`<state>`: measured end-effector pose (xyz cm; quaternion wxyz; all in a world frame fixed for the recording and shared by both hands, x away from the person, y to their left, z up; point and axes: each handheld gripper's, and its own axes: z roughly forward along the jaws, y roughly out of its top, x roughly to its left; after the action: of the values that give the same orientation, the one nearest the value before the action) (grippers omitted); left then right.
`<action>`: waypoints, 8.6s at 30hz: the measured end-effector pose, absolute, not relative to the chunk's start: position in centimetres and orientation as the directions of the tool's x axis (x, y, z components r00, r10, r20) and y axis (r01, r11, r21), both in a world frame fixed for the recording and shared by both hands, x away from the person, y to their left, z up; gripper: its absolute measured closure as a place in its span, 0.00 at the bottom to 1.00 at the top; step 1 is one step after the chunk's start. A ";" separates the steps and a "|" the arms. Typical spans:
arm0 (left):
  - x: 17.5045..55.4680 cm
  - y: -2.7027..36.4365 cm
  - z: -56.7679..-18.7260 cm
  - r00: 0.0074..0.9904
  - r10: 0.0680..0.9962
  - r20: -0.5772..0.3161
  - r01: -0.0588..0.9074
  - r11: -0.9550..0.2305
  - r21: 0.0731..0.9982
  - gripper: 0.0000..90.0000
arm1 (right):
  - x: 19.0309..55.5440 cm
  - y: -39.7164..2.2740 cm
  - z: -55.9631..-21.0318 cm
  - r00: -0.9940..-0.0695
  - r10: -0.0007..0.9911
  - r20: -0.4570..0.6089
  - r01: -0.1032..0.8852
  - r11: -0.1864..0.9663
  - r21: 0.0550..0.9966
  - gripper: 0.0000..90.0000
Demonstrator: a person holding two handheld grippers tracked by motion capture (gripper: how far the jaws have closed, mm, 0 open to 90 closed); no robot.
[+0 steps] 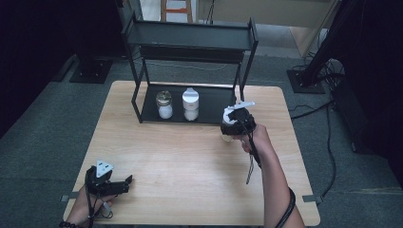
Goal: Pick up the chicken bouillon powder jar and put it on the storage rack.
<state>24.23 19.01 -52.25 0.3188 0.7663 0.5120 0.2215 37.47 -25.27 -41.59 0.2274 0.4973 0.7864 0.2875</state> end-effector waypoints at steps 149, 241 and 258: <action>24.2 19.0 -52.2 0.385 0.923 0.014 0.642 -0.278 0.714 0.00 | 40.6 -22.6 -51.8 -0.338 0.941 0.022 0.680 0.228 0.697 0.00; 24.2 18.9 -52.3 0.403 0.915 0.014 0.634 -0.290 0.717 0.00 | 32.0 -26.5 -52.7 -0.358 0.934 0.009 0.648 0.242 0.722 0.00; 24.2 18.9 -52.3 0.402 0.915 0.014 0.634 -0.289 0.717 0.00 | 29.8 -28.0 -52.7 -0.365 0.931 0.008 0.646 0.247 0.722 0.00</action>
<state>24.19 18.92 -52.28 0.3226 0.7727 0.5013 0.2181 29.83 -27.98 -52.72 0.2180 0.5197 0.7588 0.3264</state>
